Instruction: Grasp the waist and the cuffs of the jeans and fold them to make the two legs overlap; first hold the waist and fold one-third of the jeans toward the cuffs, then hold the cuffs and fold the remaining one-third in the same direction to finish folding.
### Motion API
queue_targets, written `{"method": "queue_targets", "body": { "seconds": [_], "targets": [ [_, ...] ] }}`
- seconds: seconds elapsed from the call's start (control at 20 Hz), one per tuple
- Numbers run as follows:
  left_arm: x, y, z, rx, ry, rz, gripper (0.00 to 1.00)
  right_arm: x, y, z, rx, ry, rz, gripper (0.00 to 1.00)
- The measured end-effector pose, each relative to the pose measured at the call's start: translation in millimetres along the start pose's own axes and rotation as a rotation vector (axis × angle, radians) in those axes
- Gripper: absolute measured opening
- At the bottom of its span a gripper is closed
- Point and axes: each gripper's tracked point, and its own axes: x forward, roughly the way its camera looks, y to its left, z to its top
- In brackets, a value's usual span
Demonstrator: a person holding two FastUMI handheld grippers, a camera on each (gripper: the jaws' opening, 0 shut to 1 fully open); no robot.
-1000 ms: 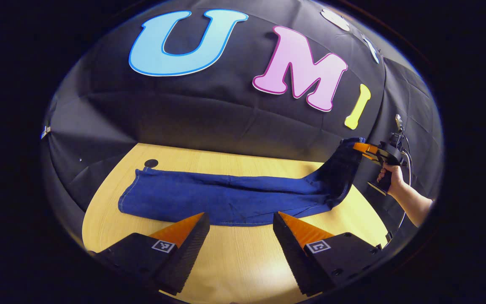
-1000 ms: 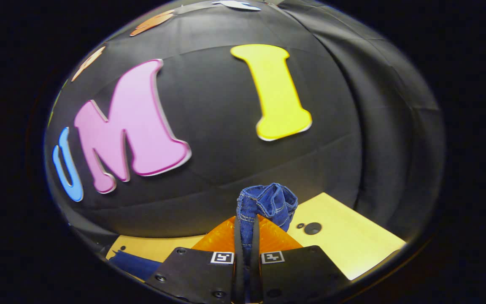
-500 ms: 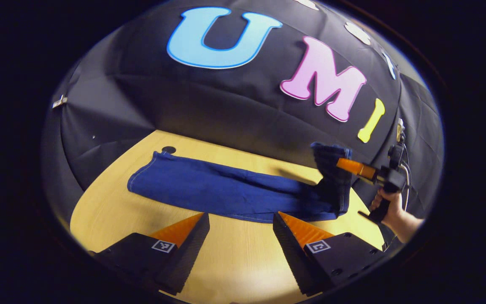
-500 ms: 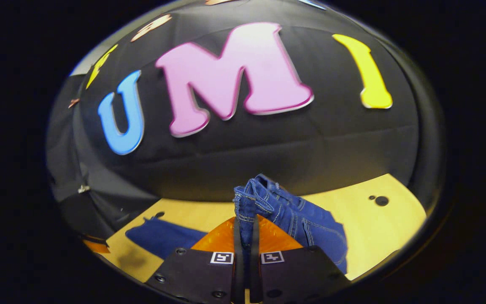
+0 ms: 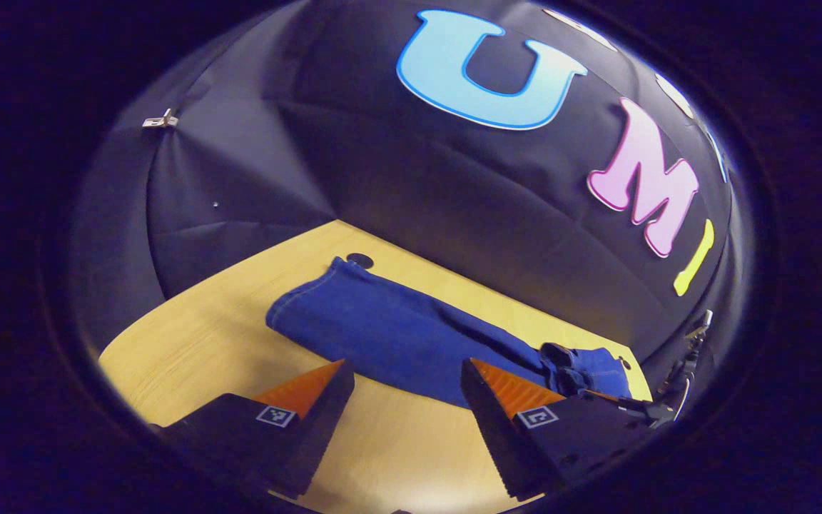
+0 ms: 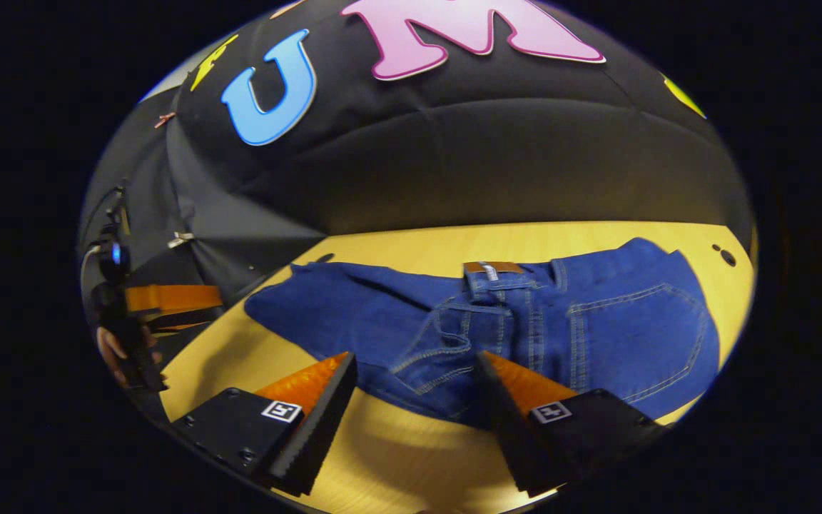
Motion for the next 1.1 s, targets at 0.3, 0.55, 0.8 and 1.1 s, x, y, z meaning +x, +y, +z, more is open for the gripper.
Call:
{"method": "queue_targets", "body": {
  "seconds": [0.3,0.55,0.8,1.1],
  "targets": [
    [73,82,25,0.114,-0.005,0.138,0.97,-38,-4,-8,-0.088,-0.032,-0.069,0.95],
    [112,109,13,0.194,0.076,0.166,0.96,-65,-33,-23,-0.054,0.018,-0.135,0.89],
    [116,99,6,0.313,0.142,0.144,0.89,-80,-59,-36,-0.023,0.048,-0.195,0.98],
    [121,75,-3,0.287,0.157,0.015,0.30,-84,-52,-54,-0.008,0.082,-0.185,0.98]
  ]
}}
